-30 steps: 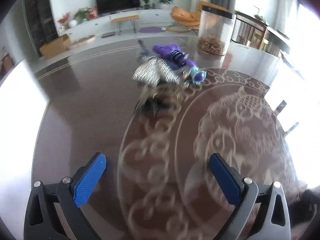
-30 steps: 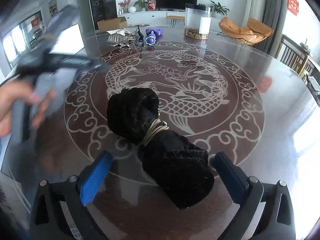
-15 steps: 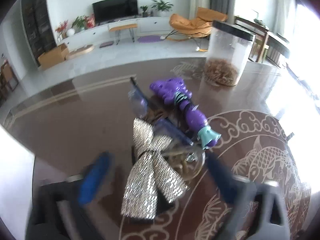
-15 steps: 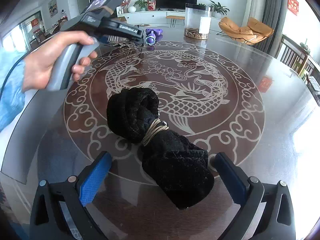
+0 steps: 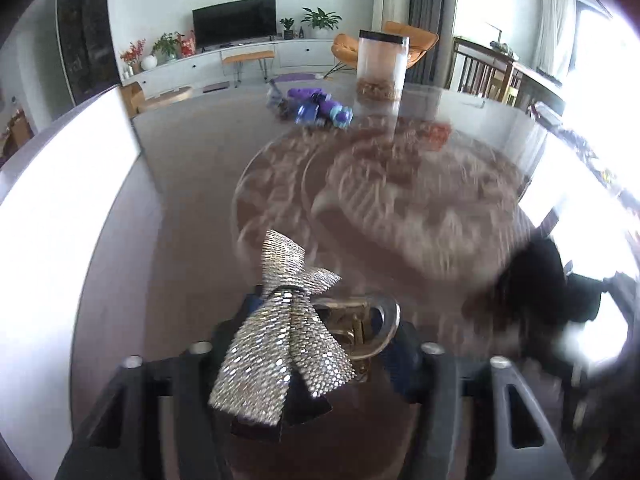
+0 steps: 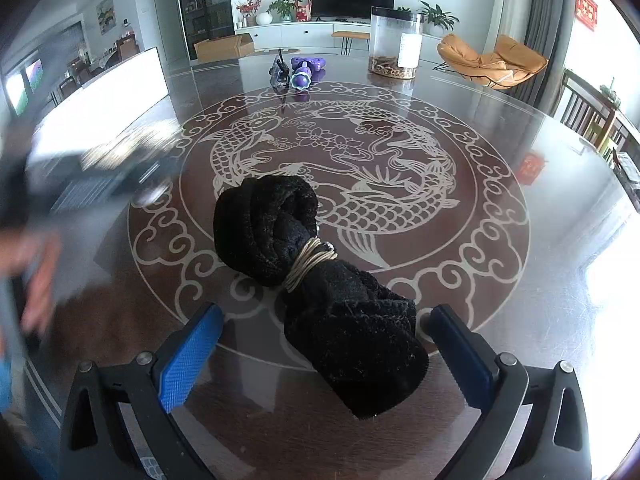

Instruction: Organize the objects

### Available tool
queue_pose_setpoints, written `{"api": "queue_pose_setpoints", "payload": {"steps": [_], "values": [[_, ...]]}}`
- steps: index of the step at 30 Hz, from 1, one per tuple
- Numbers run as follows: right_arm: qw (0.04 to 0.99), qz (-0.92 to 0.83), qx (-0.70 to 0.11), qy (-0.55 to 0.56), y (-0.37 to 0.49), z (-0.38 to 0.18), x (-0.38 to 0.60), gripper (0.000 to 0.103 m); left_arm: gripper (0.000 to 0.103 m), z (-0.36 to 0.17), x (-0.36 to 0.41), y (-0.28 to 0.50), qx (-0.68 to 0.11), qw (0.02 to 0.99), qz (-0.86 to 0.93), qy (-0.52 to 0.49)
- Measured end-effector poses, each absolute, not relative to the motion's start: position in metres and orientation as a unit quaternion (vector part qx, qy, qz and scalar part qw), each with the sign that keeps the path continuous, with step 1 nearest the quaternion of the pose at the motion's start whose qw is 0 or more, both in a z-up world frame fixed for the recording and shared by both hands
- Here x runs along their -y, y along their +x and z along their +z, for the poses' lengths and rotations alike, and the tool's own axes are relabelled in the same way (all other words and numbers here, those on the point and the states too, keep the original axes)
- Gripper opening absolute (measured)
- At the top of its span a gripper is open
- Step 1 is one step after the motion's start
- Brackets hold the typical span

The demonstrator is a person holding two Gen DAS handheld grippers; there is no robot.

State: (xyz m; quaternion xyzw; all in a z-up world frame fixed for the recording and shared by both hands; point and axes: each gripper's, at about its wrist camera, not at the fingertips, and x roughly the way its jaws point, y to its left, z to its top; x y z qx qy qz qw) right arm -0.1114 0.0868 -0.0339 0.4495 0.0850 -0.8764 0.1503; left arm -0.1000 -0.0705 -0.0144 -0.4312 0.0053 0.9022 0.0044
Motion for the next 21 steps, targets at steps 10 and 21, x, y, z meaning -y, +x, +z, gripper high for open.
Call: {"api": "queue_pose_setpoints", "payload": {"steps": [10, 21], "values": [[0.151, -0.876, -0.085, 0.449, -0.112, -0.034, -0.087, 0.103, 0.103, -0.026, 0.079, -0.102, 0.005, -0.018, 0.886, -0.463], [0.152, -0.876, -0.085, 0.449, -0.112, -0.034, -0.086, 0.103, 0.103, -0.025, 0.077, -0.101, -0.003, 0.005, 0.889, -0.457]]}}
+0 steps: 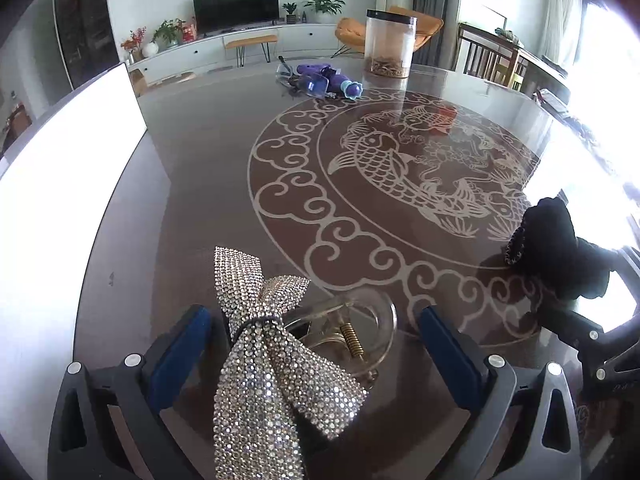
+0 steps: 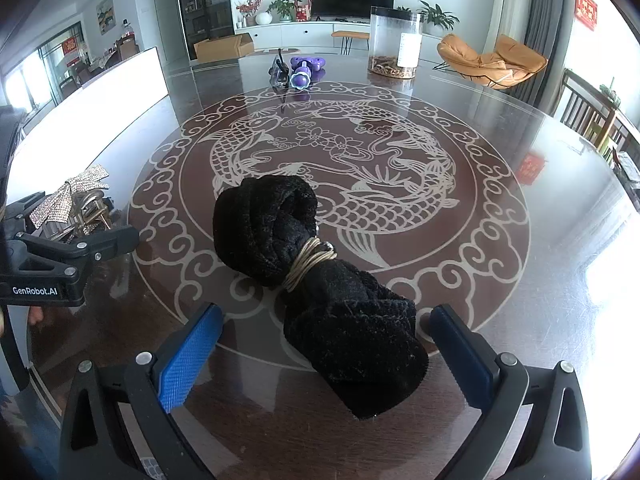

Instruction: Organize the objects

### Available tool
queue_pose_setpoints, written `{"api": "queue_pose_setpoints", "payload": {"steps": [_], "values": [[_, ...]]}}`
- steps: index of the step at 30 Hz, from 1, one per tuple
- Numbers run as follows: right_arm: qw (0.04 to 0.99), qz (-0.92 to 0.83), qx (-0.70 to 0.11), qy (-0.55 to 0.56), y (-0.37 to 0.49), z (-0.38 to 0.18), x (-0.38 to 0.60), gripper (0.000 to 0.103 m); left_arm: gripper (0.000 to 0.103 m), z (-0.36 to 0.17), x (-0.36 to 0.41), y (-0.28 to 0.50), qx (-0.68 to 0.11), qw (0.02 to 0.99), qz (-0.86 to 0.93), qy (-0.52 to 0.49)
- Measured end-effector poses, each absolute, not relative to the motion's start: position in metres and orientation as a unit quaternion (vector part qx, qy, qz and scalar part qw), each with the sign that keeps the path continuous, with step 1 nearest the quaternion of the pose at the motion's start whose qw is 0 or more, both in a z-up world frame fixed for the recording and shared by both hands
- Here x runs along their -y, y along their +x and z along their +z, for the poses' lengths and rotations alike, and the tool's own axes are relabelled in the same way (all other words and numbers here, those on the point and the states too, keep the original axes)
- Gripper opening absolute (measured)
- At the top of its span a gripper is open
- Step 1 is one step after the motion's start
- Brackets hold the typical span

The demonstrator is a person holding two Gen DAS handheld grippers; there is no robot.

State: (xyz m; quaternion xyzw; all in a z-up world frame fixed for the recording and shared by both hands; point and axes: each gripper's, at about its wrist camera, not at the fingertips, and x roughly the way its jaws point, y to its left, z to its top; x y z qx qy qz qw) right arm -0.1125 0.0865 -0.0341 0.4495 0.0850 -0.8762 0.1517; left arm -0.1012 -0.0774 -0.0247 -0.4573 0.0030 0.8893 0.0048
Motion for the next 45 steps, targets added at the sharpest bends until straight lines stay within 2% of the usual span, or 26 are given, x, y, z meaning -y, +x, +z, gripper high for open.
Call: {"api": "queue_pose_setpoints", "payload": {"steps": [45], "values": [[0.146, -0.877, -0.083, 0.450, -0.1127, -0.0347, -0.0885, 0.103, 0.103, -0.0250, 0.0777, -0.0999, -0.003, 0.005, 0.889, -0.457]]}}
